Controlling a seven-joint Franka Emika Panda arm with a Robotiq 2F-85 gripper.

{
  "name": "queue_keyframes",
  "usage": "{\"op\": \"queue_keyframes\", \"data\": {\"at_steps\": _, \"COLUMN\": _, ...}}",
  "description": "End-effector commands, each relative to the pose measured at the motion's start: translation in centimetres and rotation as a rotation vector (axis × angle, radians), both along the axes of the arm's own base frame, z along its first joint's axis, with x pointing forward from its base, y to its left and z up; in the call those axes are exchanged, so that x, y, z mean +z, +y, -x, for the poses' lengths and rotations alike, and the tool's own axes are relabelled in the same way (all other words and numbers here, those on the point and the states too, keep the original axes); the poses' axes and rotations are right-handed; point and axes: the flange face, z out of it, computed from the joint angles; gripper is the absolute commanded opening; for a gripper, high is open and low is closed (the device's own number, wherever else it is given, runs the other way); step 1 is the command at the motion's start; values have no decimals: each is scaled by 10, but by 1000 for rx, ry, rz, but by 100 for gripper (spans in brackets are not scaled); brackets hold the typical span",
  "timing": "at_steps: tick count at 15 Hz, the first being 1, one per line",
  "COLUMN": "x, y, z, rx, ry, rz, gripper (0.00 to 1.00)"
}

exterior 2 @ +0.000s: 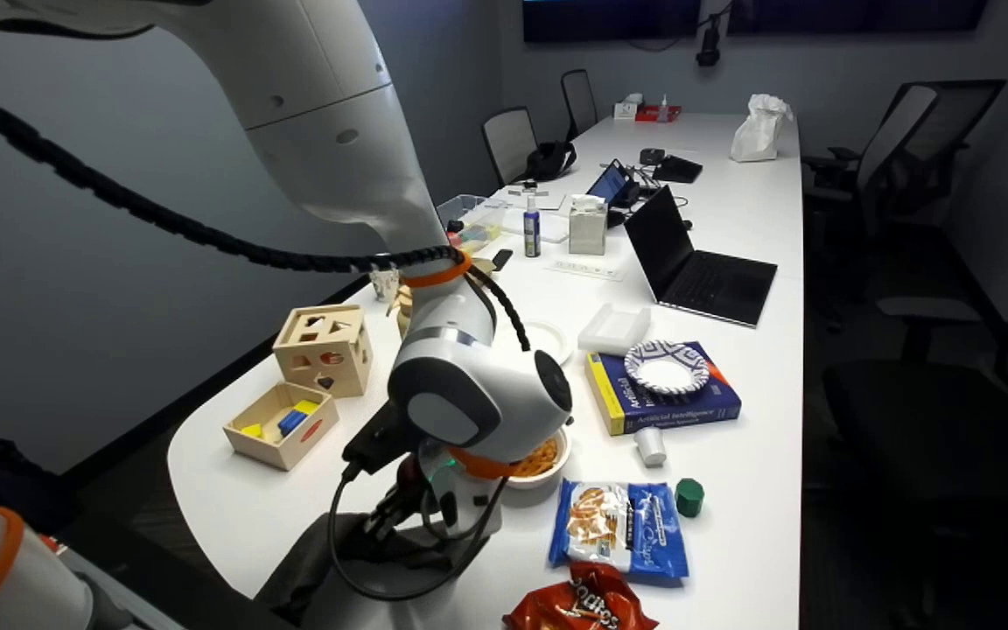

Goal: Use the black towel to clean the table

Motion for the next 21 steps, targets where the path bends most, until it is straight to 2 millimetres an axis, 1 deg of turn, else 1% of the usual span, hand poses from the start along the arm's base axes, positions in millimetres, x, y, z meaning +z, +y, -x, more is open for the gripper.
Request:
{"op": "queue_keyframes", "data": {"at_steps": 1, "x": -1, "y": -44, "z": 12, "rx": -121, "ry": 28, "rz": 127, "gripper": 1}}
{"op": "queue_keyframes", "data": {"at_steps": 4, "x": -4, "y": -78, "z": 11, "rx": -192, "ry": -3, "rz": 277, "gripper": 1}}
{"op": "queue_keyframes", "data": {"at_steps": 6, "x": -7, "y": -94, "z": 6, "rx": -221, "ry": -8, "rz": 350, "gripper": 1}}
{"op": "queue_keyframes", "data": {"at_steps": 8, "x": -8, "y": -105, "z": -3, "rx": -232, "ry": -27, "rz": 393, "gripper": 1}}
{"op": "queue_keyframes", "data": {"at_steps": 11, "x": -5, "y": -107, "z": -27, "rx": -195, "ry": -105, "rz": 401, "gripper": 1}}
{"op": "queue_keyframes", "data": {"at_steps": 13, "x": -2, "y": -94, "z": -47, "rx": -148, "ry": -175, "rz": 356, "gripper": 1}}
{"op": "queue_keyframes", "data": {"at_steps": 15, "x": -4, "y": -79, "z": -65, "rx": -94, "ry": -225, "rz": 309, "gripper": 1}}
{"op": "queue_keyframes", "data": {"at_steps": 18, "x": -16, "y": -46, "z": -87, "rx": -9, "ry": -275, "rz": 231, "gripper": 1}}
{"op": "queue_keyframes", "data": {"at_steps": 20, "x": -25, "y": -19, "z": -101, "rx": 50, "ry": -301, "rz": 174, "gripper": 1}}
{"op": "queue_keyframes", "data": {"at_steps": 21, "x": -29, "y": -6, "z": -104, "rx": 79, "ry": -310, "rz": 140, "gripper": 1}}
